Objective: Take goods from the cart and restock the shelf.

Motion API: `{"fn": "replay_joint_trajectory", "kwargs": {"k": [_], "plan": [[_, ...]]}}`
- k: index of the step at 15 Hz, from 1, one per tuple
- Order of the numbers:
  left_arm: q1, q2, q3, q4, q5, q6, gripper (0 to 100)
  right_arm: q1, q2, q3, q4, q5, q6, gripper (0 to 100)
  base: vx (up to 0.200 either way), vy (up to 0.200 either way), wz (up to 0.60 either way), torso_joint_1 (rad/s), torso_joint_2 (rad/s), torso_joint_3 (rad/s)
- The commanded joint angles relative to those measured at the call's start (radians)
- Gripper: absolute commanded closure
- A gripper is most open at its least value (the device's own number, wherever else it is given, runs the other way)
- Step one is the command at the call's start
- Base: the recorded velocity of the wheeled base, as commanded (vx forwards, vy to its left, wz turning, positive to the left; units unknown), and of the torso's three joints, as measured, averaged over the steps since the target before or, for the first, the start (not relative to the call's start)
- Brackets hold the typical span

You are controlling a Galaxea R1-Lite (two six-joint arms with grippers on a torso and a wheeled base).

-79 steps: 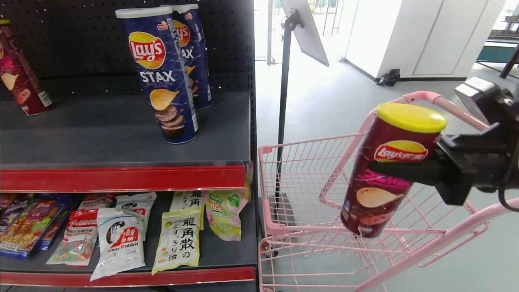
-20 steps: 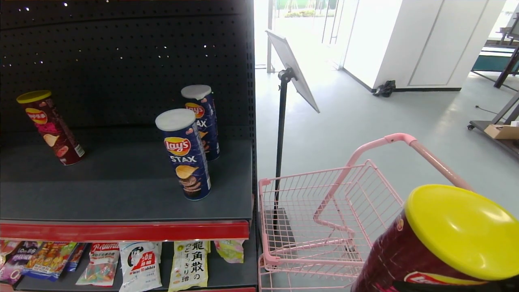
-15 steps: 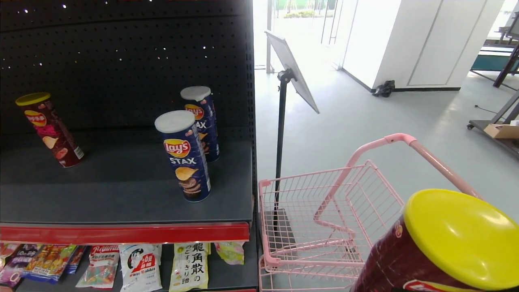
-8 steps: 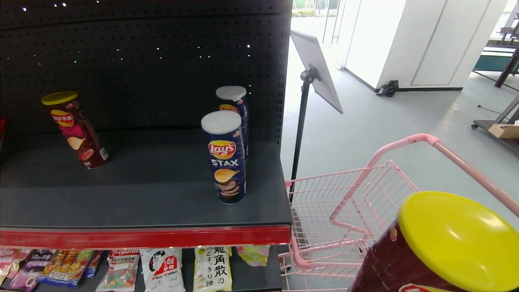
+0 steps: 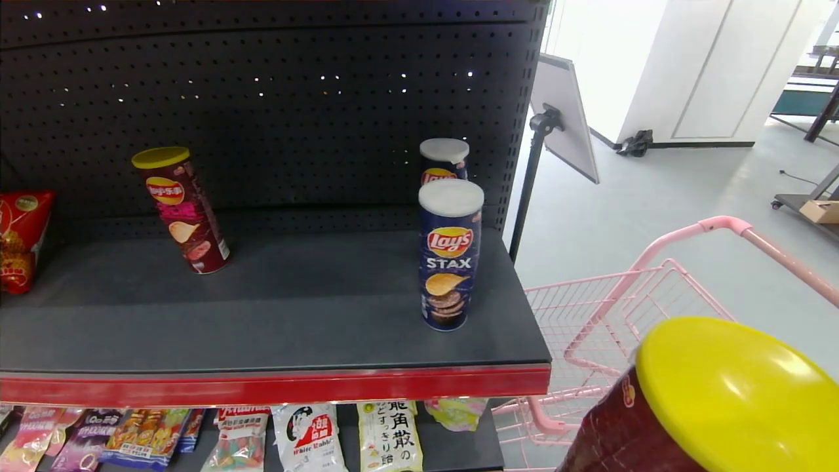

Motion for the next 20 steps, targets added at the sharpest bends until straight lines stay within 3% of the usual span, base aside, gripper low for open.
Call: {"fn": "replay_joint_trajectory", "kwargs": {"k": [1, 20], "plan": [[0.0, 0.001, 0.0, 0.0, 0.0, 0.0, 0, 0.008, 0.006, -0.001, 0.0, -0.001, 0.0, 100, 0.0, 0.2, 0.0, 0.002, 0.0, -0.002], [0.0, 0.001, 0.0, 0.0, 0.0, 0.0, 0, 0.01, 0.052, -0.004, -0.005, 0.004, -0.003, 100, 0.0, 0.2, 0.0, 0.003, 0.0, 0.002]]}}
